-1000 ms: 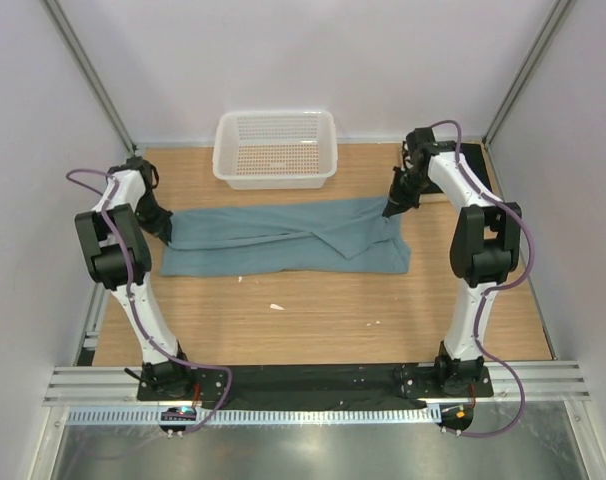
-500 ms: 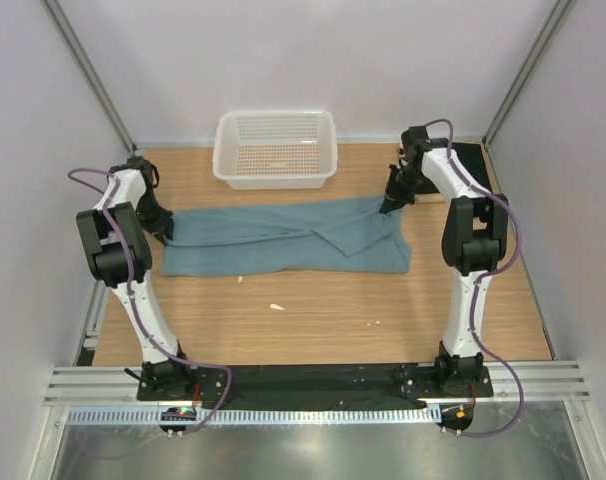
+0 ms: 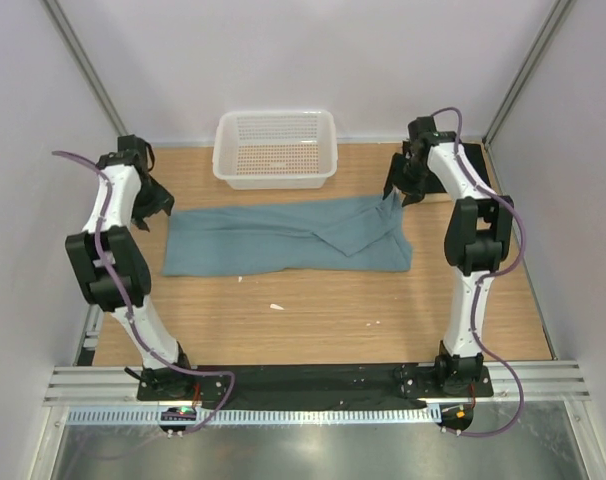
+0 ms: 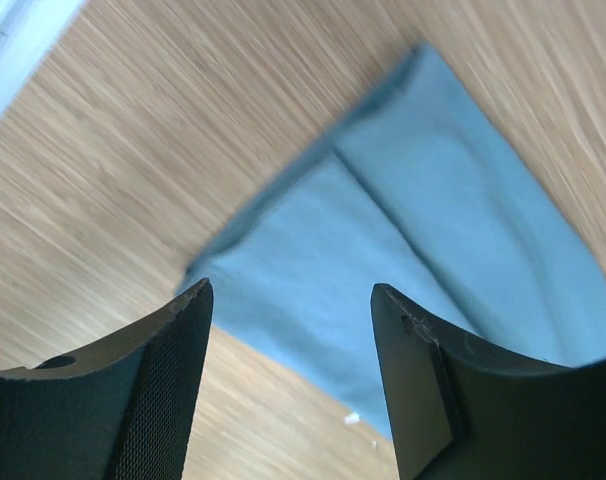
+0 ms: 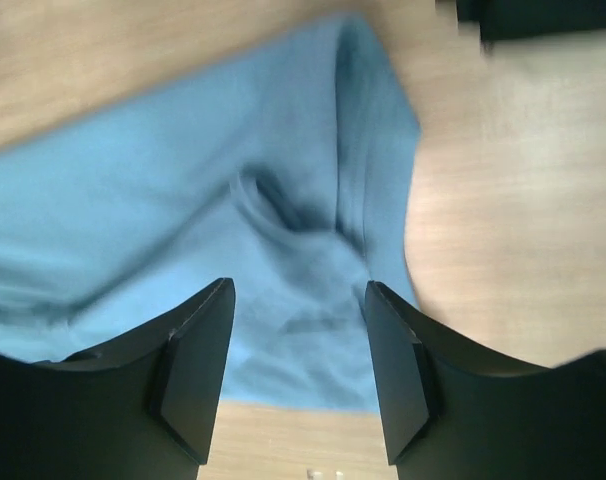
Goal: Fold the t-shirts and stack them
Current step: Fold the tshirt
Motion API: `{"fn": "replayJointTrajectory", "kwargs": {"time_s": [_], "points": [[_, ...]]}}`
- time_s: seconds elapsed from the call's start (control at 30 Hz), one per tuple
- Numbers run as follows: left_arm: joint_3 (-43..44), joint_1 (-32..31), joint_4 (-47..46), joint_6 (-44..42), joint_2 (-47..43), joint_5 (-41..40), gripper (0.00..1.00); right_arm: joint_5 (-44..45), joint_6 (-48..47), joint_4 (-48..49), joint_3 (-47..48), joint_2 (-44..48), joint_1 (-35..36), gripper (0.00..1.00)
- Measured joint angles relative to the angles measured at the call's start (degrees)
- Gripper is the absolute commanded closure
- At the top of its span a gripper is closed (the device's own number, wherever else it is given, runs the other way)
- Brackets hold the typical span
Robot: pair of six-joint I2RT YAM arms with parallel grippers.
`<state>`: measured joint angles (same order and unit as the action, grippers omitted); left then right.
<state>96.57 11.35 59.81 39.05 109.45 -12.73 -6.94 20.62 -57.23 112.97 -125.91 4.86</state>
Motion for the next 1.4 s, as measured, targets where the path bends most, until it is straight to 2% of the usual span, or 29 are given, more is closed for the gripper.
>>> {"fn": "replayJointTrajectory", "kwargs": {"time_s": [0.1, 0.13, 0.2, 0.23, 0.33, 0.47, 0.63, 0.93, 1.03, 1.07, 1.13, 1.17, 1.23, 1.4], "points": [[-7.82, -2.84, -3.52, -1.01, -8.92, 3.21, 0.44, -0.42, 0.02, 2.19, -9.73, 8.41, 0.07, 0.41], [-11.19, -3.87, -4.81, -1.03, -11.87, 5.49, 0.51, -0.70, 0.04, 2.25, -13.73, 11.72, 0.07, 0.42], [-17.51, -5.60, -7.96, -1.14, -15.50, 10.14, 0.58, -1.20, 0.09, 3.06, -20.74, 17.49, 0.04, 0.49], [-19.63, -6.12, -8.81, -1.18, -15.98, 11.98, 0.61, -1.53, 0.07, 3.91, -24.33, 20.33, -0.02, 0.50], [-24.37, -6.49, -10.97, -1.70, -13.60, 16.57, 0.63, -2.91, 0.02, 5.01, -32.11, 25.44, -0.24, 0.51], [-25.16, -6.29, -11.43, -2.95, -8.87, 18.18, 0.64, -3.98, -1.42, 7.08, -38.05, 25.51, -1.14, 0.49], [-25.16, -6.05, -11.37, -3.76, -7.61, 19.02, 0.69, -4.20, -4.13, 7.98, -40.81, 23.50, -2.08, 0.50], [-25.31, -3.54, -10.43, -5.35, -7.52, 17.81, 0.70, -6.38, -6.05, 10.51, -42.75, 21.38, -2.21, 0.54], [-26.29, -2.10, -10.36, -5.92, -7.50, 17.18, 0.70, -6.95, -6.23, 11.23, -44.06, 21.24, -2.21, 0.61], [-26.69, -1.68, -10.32, -6.12, -7.41, 16.94, 0.71, -6.91, -6.32, 11.32, -44.37, 21.16, -2.21, 0.69], [-27.10, -0.87, -9.86, -6.49, -6.67, 16.46, 0.73, -6.62, -6.60, 11.43, -44.46, 20.65, -2.21, 0.78], [-27.15, -0.59, -9.75, -6.54, -6.03, 16.20, 0.73, -6.10, -6.67, 11.58, -44.46, 20.15, -2.21, 0.90], [-27.32, -0.15, -9.75, -6.58, -4.68, 15.58, 0.74, -5.05, -6.80, 11.61, -44.39, 19.30, -2.21, 0.99], [-28.26, 1.38, -8.74, -6.49, -3.10, 15.28, 0.78, -0.50, -6.58, 10.71, -43.63, 18.88, -2.05, 0.99]]}}
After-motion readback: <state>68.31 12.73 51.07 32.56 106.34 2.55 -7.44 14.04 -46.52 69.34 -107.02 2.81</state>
